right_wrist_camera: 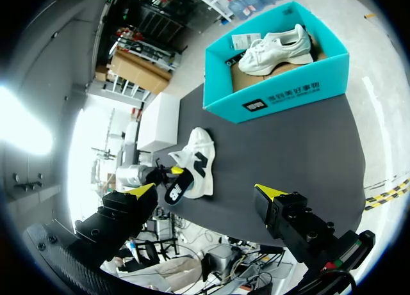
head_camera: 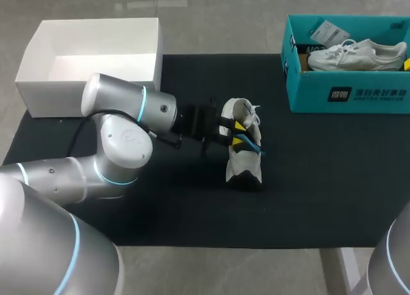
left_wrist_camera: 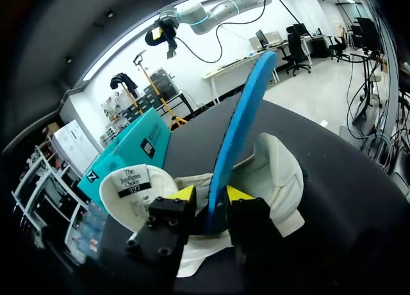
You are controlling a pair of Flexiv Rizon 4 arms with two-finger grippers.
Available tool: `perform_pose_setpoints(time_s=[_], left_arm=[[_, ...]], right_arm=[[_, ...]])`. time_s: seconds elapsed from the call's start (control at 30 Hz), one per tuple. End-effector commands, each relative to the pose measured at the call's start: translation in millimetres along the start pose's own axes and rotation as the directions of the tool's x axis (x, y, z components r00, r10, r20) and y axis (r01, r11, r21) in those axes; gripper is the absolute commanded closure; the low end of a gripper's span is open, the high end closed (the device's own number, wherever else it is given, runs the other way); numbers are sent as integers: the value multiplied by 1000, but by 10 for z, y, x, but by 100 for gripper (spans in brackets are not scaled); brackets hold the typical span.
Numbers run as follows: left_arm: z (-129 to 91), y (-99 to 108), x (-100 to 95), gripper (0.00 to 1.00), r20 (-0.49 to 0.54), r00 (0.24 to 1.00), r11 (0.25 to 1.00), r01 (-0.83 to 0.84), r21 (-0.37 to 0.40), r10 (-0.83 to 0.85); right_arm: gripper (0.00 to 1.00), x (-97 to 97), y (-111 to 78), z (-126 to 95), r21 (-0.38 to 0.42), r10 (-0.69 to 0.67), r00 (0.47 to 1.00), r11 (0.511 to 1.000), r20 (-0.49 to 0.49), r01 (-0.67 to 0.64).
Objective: Take the shoe out of the shoebox, open the shoe tongue, remove and reinsert the insole, then place the shoe into the shoebox
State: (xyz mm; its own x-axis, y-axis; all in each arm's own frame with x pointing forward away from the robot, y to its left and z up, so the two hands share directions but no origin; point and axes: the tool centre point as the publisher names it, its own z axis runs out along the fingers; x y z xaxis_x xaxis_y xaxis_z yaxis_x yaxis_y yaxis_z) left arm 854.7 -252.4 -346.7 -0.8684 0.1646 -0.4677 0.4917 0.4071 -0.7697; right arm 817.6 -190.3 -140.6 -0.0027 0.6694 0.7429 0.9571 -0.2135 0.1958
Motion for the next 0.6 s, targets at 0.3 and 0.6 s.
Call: perform_pose_setpoints(time_s=[0.3,0.6], left_arm=[[-181,-292,76,56,-47,998,998,-34,51,36],[-82,-239,239,78,-130,991,999,-25,41,30]], right_arm=[[0,5,-10,-3,-1,1,1000,1000,3,-1],[0,5,-10,-3,-1,1,1000,1000,3,-1]])
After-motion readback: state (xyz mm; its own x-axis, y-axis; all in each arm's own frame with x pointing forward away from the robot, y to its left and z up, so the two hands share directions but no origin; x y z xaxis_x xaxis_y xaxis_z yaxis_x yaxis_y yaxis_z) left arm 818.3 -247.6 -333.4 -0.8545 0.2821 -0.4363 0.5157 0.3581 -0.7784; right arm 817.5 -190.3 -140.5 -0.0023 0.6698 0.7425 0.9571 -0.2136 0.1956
